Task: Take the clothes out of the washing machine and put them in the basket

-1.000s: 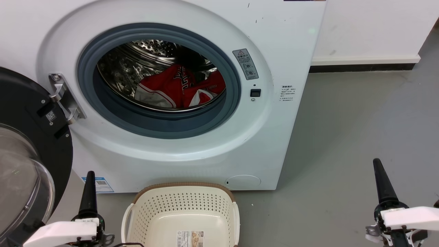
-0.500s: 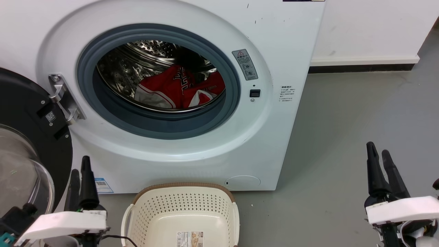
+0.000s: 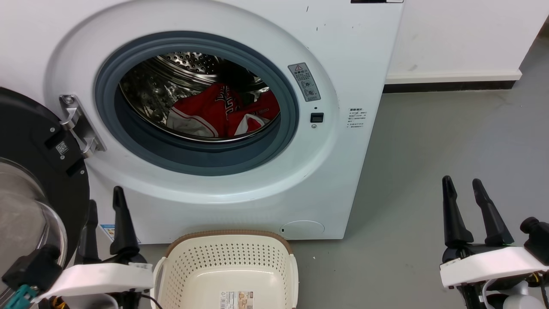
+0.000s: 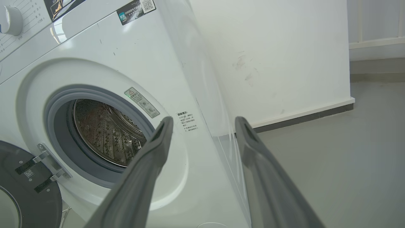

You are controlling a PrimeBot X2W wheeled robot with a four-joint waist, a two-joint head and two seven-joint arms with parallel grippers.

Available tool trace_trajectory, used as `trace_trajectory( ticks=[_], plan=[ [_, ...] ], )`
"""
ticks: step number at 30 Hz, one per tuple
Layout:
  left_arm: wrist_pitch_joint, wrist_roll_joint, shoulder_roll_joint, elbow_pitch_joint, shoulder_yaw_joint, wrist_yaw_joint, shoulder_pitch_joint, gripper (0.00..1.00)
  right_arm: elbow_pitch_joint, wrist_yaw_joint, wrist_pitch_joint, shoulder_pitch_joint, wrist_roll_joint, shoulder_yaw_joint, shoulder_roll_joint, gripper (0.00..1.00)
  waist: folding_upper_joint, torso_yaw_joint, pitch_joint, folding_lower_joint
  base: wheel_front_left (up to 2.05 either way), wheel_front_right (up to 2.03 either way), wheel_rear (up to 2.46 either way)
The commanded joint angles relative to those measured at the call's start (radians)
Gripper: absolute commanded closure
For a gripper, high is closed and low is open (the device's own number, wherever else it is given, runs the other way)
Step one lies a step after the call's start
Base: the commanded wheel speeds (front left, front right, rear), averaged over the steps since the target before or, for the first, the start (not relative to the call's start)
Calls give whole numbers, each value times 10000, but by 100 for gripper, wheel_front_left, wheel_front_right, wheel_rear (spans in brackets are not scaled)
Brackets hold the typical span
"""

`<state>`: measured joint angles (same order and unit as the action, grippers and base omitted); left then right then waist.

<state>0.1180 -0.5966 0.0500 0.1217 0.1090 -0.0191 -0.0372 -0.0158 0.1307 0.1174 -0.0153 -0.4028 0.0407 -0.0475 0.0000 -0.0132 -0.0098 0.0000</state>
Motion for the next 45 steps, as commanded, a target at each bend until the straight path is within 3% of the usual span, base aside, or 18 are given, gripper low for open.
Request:
trace_trajectory(
  ticks=[1,16,25,32,45],
  plan=[
    [82,286,59,249,-81,-71,-6,0,-185,1,82,20,285,-39,-32,0,0,-6,2,0,0,0,0],
    [487,1945,895,505,-1713,-1152,-430,0,-55,0,486,248,2236,-277,-33,0,0,-97,-80,0,0,0,0],
    [698,2444,968,-118,-1999,-1030,-670,0,48,0,698,351,3336,-394,-35,0,0,-137,-147,0,0,0,0],
    [851,3125,1017,-208,-2145,-657,-823,0,329,0,864,444,3889,-449,-35,0,0,-176,-184,0,0,0,0],
    [1147,4502,1041,-28,-2269,-574,-1009,0,565,-2,1142,466,4659,-383,-34,0,0,-246,-178,0,0,0,0]
  ],
)
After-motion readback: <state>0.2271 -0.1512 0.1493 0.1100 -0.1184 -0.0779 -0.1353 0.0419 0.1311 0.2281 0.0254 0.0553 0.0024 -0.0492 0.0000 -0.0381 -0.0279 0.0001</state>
